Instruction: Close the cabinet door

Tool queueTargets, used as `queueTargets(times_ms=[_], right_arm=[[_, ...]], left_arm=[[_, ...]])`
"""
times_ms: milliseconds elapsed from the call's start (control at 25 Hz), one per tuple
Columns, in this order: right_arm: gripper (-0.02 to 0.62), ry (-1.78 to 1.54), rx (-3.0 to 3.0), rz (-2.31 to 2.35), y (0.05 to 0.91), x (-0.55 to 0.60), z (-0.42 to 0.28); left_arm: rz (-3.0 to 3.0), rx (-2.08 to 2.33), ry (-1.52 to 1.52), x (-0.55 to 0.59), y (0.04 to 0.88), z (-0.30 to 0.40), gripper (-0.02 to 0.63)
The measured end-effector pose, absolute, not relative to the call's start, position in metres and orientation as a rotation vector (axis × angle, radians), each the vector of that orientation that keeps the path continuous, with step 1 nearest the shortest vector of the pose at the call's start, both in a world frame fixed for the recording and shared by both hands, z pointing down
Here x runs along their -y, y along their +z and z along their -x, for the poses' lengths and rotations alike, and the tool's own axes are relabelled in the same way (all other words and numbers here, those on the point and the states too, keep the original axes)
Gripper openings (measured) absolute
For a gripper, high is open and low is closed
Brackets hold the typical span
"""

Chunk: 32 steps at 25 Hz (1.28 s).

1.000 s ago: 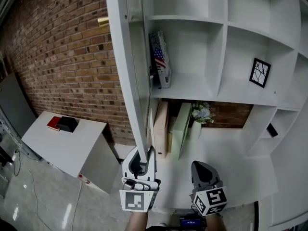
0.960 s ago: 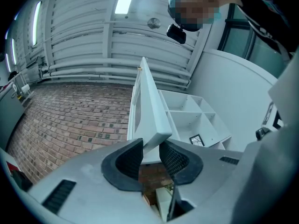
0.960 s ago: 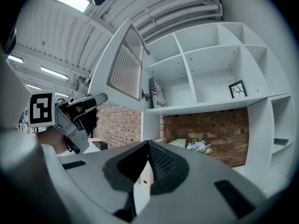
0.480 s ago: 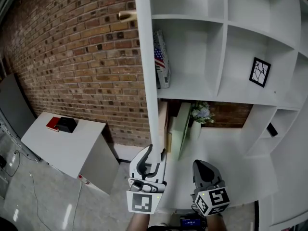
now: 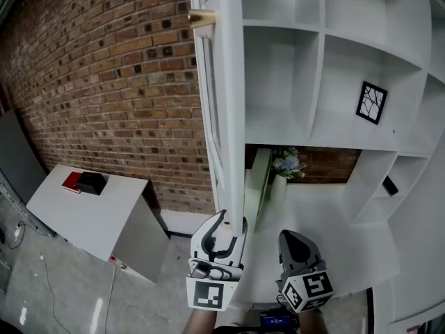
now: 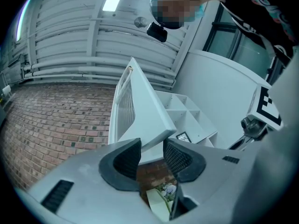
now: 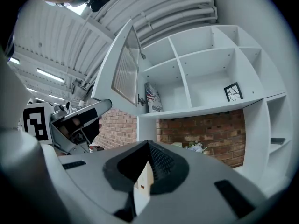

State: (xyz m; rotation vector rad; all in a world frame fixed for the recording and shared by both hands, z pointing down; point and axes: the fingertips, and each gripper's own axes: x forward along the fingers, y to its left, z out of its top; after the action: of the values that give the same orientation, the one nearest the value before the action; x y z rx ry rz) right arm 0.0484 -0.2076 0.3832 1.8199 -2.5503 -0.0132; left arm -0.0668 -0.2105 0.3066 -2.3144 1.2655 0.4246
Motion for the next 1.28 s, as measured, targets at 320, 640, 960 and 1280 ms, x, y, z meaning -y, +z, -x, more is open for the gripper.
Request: queueTargets(times_ms=[320, 640, 960, 1280], right_arm=[[0.000, -0.019, 2.525, -1.851, 0.383, 0.209, -0.056], [0.000, -0.040, 2.464, -1.945, 0.374, 0.203, -0.089], [0.000, -0.037, 2.433, -1.977, 0.374, 0.200, -0.111], [0.000, -0.009, 2.403, -2.027, 0.377, 0.205, -0.137]], left_arm=[[2.319, -1.154, 0.337, 0.212, 0.310, 0.046, 0.147], [2.278, -1.119, 0.272, 0.217, 0.305, 0.029, 0.149], [2.269, -1.116, 0.224, 0.224, 0.301, 0.005, 0.152], [2.278, -1.076, 0.212, 0.236, 0.299, -0.017, 0.152]])
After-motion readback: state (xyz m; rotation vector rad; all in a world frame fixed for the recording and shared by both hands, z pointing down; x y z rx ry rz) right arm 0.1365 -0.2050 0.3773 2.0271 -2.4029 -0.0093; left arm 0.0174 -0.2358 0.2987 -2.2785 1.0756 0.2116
